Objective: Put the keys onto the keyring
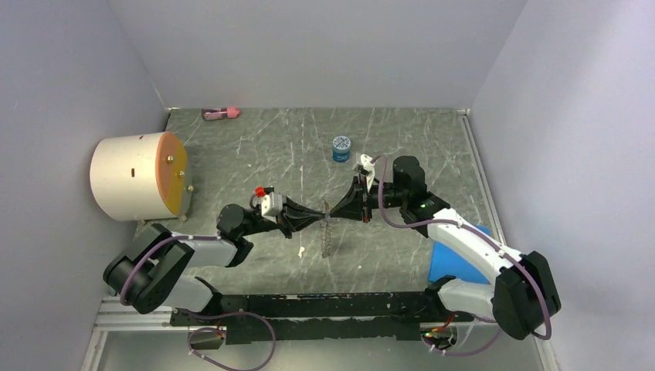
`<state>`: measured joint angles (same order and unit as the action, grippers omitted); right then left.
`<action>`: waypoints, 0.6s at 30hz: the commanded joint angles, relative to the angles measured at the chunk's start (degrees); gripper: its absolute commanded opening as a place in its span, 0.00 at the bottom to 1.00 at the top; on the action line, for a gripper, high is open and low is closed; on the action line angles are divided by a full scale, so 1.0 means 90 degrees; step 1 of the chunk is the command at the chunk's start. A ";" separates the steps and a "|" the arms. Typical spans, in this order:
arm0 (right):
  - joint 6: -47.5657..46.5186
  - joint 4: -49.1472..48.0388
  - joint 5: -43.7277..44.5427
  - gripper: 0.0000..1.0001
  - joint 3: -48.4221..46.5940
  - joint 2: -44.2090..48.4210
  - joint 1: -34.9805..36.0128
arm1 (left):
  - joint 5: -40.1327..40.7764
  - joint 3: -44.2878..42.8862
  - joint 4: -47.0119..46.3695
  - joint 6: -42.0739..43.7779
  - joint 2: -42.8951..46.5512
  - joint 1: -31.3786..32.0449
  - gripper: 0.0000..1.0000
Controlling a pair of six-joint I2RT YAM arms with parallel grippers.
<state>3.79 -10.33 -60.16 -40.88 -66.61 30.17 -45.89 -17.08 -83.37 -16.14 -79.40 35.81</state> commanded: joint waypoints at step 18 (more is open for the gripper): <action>-0.0617 0.0393 -0.0062 0.00 -0.0243 -0.0280 -0.0022 | -0.0012 -0.0237 -0.0609 -0.0168 0.0230 -0.0027 0.03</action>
<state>-1.37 -5.63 -60.07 -42.33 -68.27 30.00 -46.11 -17.08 -83.33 -16.45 -79.29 35.66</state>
